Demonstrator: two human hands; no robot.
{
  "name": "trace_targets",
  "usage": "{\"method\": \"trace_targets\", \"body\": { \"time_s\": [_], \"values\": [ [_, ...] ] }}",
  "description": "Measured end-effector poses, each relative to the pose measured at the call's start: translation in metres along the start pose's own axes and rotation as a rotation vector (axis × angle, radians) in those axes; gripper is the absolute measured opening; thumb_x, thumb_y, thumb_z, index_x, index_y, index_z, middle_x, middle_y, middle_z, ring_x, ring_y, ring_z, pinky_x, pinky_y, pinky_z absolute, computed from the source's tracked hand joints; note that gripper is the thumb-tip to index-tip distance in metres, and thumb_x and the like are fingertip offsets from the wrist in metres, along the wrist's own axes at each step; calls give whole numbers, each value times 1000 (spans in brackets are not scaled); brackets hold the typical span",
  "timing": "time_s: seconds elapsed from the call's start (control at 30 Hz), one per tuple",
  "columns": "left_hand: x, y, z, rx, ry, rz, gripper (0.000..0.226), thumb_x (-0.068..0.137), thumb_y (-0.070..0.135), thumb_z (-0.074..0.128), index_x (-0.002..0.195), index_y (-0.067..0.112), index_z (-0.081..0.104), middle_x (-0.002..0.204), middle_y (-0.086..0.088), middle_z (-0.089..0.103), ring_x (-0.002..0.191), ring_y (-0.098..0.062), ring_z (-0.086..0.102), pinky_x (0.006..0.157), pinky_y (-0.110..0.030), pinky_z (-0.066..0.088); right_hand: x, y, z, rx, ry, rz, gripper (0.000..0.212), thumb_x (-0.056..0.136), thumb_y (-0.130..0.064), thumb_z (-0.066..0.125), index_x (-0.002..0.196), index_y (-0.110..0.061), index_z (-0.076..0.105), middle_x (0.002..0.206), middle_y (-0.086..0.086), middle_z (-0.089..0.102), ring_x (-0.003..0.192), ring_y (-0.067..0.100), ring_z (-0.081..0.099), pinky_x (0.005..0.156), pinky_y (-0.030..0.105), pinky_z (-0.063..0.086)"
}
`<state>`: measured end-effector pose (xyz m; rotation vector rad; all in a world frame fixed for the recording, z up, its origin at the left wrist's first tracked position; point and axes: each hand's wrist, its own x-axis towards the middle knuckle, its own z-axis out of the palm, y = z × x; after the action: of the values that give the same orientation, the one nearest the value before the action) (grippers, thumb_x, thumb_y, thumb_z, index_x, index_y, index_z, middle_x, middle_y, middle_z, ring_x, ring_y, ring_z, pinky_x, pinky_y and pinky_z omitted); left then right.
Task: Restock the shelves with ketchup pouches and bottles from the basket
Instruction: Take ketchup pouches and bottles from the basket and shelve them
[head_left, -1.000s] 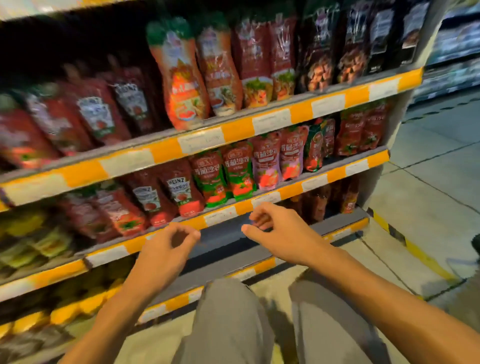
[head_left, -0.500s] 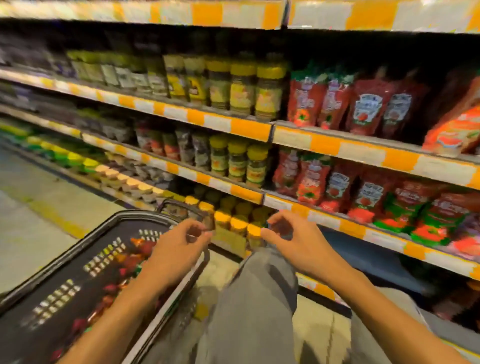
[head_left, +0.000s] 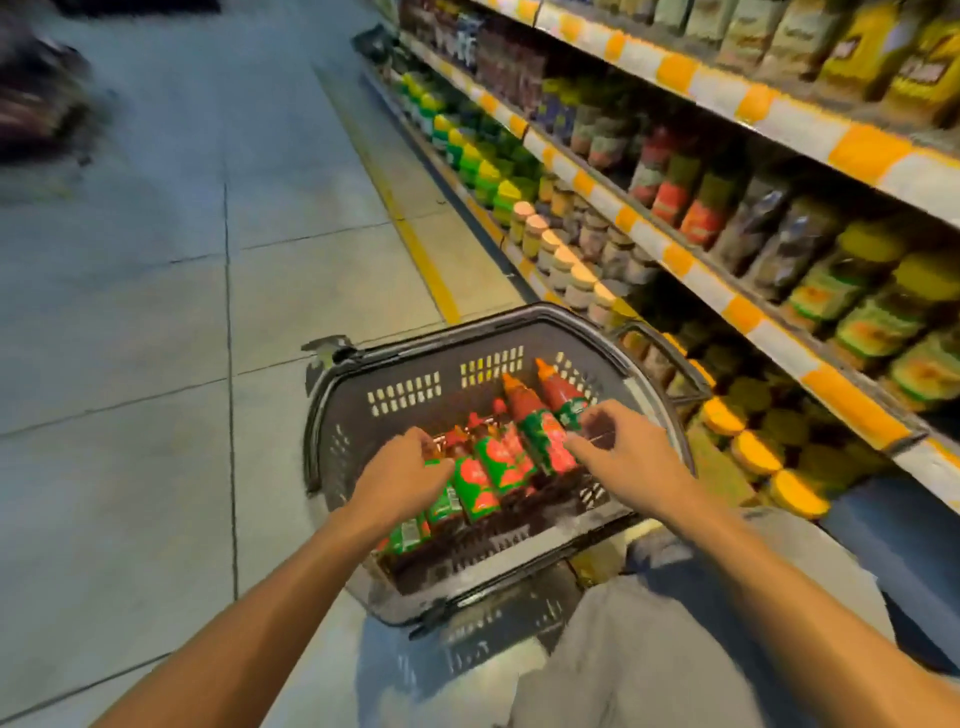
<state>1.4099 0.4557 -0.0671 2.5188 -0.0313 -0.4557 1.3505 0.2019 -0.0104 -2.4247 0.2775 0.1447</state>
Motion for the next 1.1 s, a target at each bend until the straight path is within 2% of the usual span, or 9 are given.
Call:
{"method": "trace_targets", "body": {
  "time_s": [0.17,0.3,0.4,0.53,0.63,0.7,0.8,0.93,1.1],
  "values": [
    [24,-31,28,-54,-26,-137,50,91,41,63,124,7,49,119,-17,63,113,-36,60,90,-41,49,43,7,44,-116,-103,7,49,95,-43,65,128,-10,52,119,8,60,114,29,58,87,35,45],
    [42,-26,55,-178,-46,-166,55,91,44,63,132,10,47,123,-13,63,111,-31,61,80,-33,43,69,18,67,-154,-88,47,63,89,-43,71,134,-5,48,131,16,55,120,33,54,94,39,45],
    [61,-6,74,-274,-50,-134,42,92,44,62,121,15,53,109,-3,62,101,-25,61,78,-32,43,94,29,69,-166,-67,85,66,87,-43,73,133,-4,47,130,18,52,121,38,51,97,44,46],
    [91,27,105,-446,-103,-168,38,91,51,61,113,20,54,100,4,63,85,-12,62,71,-29,48,129,51,60,-156,-22,170,67,88,-46,72,130,0,47,129,23,52,121,43,51,99,50,45],
    [113,49,129,-611,-146,-231,33,89,55,63,95,23,57,93,3,65,90,-18,64,87,-41,55,148,72,58,-153,-40,232,71,90,-49,69,135,1,46,134,25,53,124,43,51,102,50,44],
    [125,60,142,-731,-206,-261,32,89,54,66,85,24,55,92,0,67,92,-20,66,92,-47,56,158,86,60,-140,-86,267,70,93,-48,65,138,0,43,136,25,53,126,42,51,103,48,43],
    [137,69,155,-826,-274,-315,31,87,54,69,100,28,59,109,2,70,102,-18,66,90,-42,58,169,100,67,-135,-131,288,66,96,-47,61,138,1,42,137,25,54,127,42,51,103,48,44],
    [146,72,164,-828,-229,-370,46,77,55,79,109,26,64,99,6,70,91,-13,67,75,-34,59,181,104,73,-215,-201,288,65,99,-47,56,140,-1,36,138,23,54,125,42,53,101,48,45],
    [147,67,169,-874,-242,-400,44,78,45,82,111,23,64,104,0,72,94,-18,70,84,-44,60,185,102,75,-288,-210,290,66,95,-46,63,137,-3,36,136,22,54,123,42,54,100,49,46]
  ]
}}
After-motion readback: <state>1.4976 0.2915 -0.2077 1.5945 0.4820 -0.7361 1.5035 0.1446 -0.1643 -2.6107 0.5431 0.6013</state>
